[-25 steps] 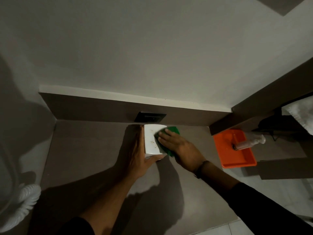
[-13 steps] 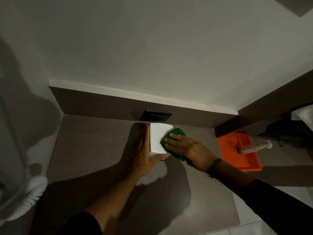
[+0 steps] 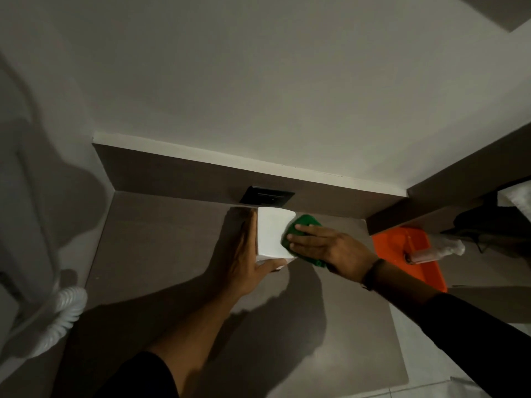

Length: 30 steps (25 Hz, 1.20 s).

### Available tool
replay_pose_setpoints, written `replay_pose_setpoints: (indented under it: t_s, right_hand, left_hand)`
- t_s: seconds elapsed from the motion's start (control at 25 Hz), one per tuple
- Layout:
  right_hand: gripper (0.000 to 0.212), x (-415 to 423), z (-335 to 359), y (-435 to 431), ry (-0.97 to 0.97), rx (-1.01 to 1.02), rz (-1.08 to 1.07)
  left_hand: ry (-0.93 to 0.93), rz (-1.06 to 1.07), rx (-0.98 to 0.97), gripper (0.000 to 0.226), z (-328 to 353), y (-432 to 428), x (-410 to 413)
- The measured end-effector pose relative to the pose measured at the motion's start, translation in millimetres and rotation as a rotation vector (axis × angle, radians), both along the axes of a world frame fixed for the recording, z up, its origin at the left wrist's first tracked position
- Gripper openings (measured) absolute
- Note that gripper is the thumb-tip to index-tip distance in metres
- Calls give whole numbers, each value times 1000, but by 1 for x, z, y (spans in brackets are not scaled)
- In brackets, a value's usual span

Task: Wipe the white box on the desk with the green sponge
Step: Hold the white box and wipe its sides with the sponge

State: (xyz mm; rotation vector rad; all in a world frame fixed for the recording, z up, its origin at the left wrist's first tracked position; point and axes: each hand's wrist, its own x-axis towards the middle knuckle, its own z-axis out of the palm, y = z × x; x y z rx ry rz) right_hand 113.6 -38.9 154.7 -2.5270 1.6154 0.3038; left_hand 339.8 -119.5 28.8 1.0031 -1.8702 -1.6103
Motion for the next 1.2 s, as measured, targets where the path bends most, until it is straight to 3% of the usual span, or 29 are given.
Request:
replay_pose_setpoints:
  t_s: [0.16, 0.36, 0.6, 0.8, 1.0, 1.2]
  right_hand:
    - [70, 17, -4, -39, -23, -42, -103]
    - [77, 9, -1, 5, 56, 55, 78]
    - [80, 0, 0, -6, 12, -38, -165]
    - [84, 7, -3, 39, -28, 21, -67]
    - [71, 12, -2, -28, -97, -44, -365]
    - [77, 33, -9, -6, -151, -4, -266]
  left_hand:
    - [-15, 26, -112, 117, -3, -1, -6]
    - [-13, 1, -23, 116, -5, -1, -4]
    - [-86, 8, -50, 122, 2, -2, -3]
    - [-76, 12, -41, 121, -1, 1, -1]
    - [-108, 24, -42, 117, 14, 2, -4]
    - [-92, 28, -17, 118, 14, 3, 1]
